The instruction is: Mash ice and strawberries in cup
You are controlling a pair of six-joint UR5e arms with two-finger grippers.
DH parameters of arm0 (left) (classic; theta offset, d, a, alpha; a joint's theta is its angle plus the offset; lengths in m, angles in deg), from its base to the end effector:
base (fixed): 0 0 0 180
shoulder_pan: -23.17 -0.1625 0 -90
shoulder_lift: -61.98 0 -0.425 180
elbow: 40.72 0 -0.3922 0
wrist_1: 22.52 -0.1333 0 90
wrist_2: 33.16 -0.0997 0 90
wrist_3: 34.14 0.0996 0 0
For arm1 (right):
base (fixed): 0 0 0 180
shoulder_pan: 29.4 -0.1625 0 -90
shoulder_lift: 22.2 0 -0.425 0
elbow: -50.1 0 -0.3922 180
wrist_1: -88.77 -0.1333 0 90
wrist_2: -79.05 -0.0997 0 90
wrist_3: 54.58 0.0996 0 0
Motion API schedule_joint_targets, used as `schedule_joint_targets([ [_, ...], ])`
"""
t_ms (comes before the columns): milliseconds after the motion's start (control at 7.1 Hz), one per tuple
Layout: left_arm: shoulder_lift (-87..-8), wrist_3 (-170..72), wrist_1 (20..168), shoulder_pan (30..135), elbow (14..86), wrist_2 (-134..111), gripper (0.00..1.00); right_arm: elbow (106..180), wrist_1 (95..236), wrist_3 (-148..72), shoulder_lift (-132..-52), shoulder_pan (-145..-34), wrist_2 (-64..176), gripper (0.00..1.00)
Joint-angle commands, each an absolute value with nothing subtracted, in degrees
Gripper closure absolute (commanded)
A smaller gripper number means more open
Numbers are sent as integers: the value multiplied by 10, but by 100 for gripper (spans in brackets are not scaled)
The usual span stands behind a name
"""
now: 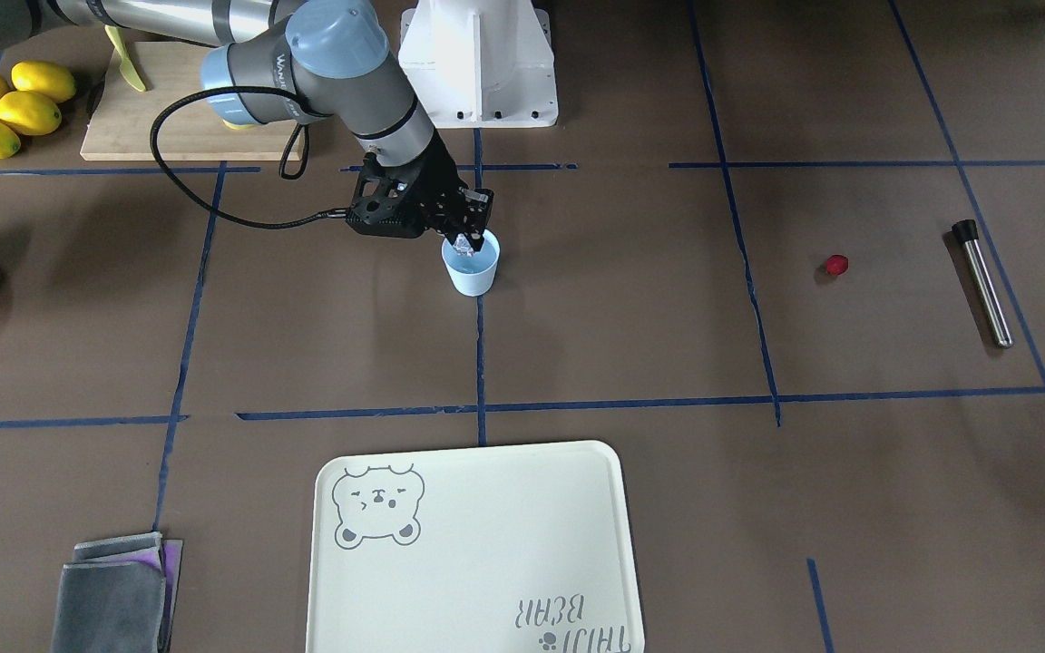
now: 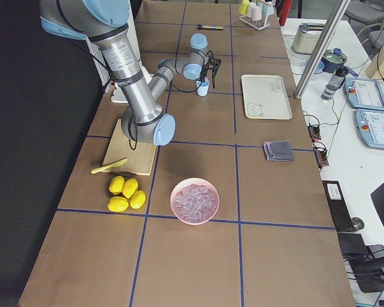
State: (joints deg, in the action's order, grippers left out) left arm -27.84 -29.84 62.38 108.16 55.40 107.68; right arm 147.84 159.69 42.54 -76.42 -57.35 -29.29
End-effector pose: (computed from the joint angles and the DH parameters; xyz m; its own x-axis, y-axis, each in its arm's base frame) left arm -0.0131 -0.4924 0.6083 0.6198 0.1410 -0.7720 -0.1342 0.9883 0.0728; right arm -0.5376 -0.4007 0.1922 0.3788 0.3342 0.8630 -0.2470 0.9352 -0.2537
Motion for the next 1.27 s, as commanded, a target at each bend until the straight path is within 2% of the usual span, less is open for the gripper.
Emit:
schedule_joint_targets([
  [0, -278, -299, 624, 1082, 554, 1077, 0, 1474, 1597, 422, -764, -561, -259, 0],
  [141, -279, -299, 624, 1081, 554, 1076, 0, 1481, 1598, 421, -766, -562, -262, 0],
  [423, -283, -352, 653, 1040, 566, 1076, 0, 1551, 1622, 420, -804, -610, -306, 0],
  [845, -278, -650, 880, 896, 556, 1055, 0, 1607, 1620, 285, -926, -759, -445, 0],
  [1127, -256, -836, 999, 785, 560, 976, 0, 1605, 1617, 214, -961, -792, -460, 0],
])
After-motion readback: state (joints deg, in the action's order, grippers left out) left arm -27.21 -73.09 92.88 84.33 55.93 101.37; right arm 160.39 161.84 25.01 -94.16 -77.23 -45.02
